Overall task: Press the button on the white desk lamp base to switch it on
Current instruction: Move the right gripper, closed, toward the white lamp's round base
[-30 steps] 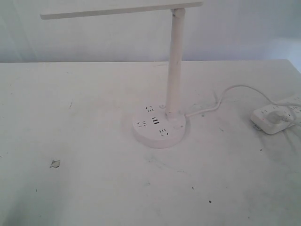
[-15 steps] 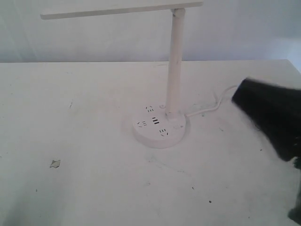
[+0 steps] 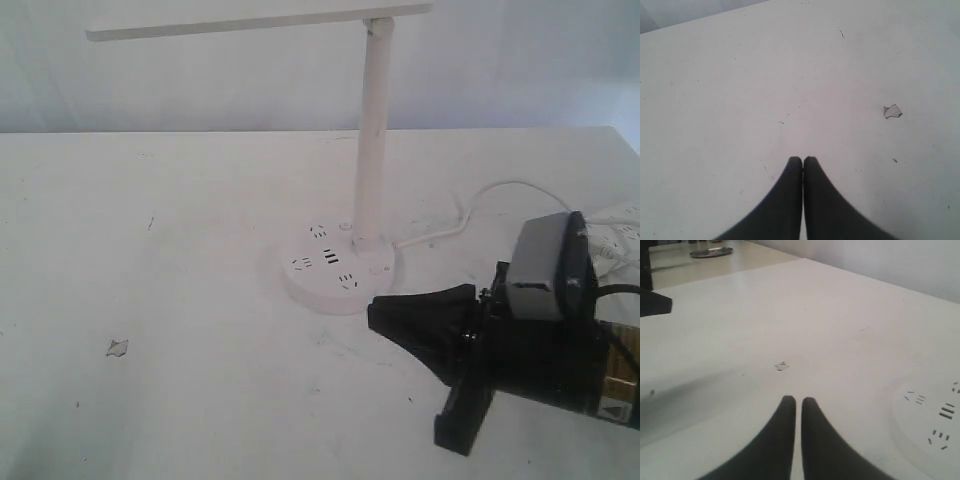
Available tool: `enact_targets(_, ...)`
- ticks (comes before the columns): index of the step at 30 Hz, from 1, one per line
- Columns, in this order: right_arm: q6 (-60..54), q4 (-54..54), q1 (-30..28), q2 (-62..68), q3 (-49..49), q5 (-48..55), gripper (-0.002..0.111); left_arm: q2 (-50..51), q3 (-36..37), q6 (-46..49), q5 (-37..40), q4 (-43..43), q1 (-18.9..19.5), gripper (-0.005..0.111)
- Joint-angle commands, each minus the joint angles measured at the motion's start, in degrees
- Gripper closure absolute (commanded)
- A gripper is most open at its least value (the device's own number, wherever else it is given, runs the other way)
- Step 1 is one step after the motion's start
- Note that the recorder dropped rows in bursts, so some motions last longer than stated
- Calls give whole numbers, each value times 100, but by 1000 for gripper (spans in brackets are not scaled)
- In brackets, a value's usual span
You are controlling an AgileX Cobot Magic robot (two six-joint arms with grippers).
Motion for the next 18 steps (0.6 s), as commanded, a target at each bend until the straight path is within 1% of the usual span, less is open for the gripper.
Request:
enact_targets(1, -595, 1160, 259, 712, -84, 29, 78, -22, 19, -6, 4, -7, 3, 107)
enact_targets(2, -595, 1251, 285, 853, -123, 56, 69, -22, 19, -6, 4, -7, 3, 107)
enact_targets(4, -364, 1486, 296, 1117, -227, 67, 45, -22, 19, -6, 4, -7, 3, 107)
enact_targets(6, -125, 1742, 308, 1329, -333, 103, 32, -22, 19, -6, 4, -7, 3, 107)
enact_targets(7, -61, 1880, 308, 1431, -392, 161, 30, -22, 19, -6, 4, -7, 3, 107)
enact_targets(10, -36, 2209, 308, 1660, -574, 224, 35, -22, 19, -6, 4, -7, 3, 107)
enact_targets(12, -36, 2515, 308, 1747, -688, 272, 42, -22, 19, -6, 4, -7, 3, 107)
enact_targets(14, -48, 2812, 308, 1800, -831, 408, 56, -22, 19, -6, 4, -7, 3, 107)
enact_targets(16, -215, 3057, 308, 1848, -1011, 468, 72, -22, 19, -6, 4, -7, 3, 107)
enact_targets(18, -288, 3159, 308, 1869, -1210, 520, 85, -22, 19, -6, 4, -7, 3, 107)
